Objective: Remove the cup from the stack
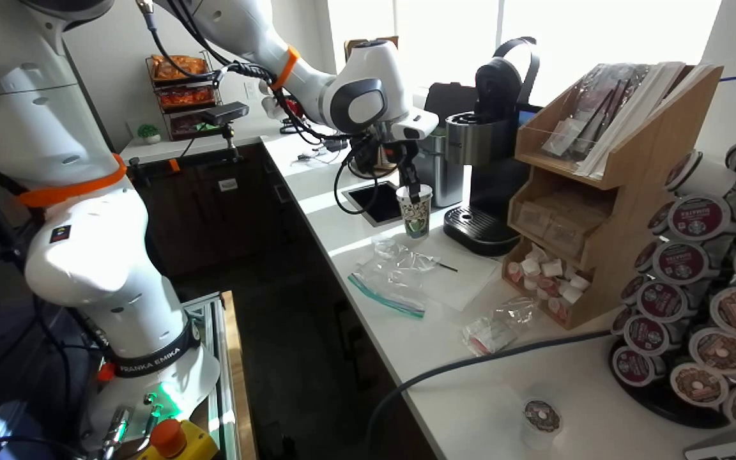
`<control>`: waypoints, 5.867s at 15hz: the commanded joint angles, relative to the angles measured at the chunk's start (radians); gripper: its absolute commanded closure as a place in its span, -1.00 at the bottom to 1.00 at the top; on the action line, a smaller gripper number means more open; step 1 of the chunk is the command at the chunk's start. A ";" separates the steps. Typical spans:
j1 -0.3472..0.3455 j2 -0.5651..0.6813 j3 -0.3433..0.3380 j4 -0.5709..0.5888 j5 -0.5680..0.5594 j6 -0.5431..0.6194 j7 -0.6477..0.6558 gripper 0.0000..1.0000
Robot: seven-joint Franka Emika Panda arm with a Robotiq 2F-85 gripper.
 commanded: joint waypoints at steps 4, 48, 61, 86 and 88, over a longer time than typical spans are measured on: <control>0.021 0.007 -0.016 0.000 0.019 0.056 -0.010 0.99; 0.003 -0.066 -0.047 0.000 0.094 -0.117 -0.006 -1.00; 0.003 -0.015 -0.051 0.012 0.003 -0.104 0.005 0.40; -0.016 -0.116 -0.036 0.018 -0.212 -0.211 0.121 0.98; -0.016 -0.122 -0.034 0.020 -0.231 -0.239 0.124 0.98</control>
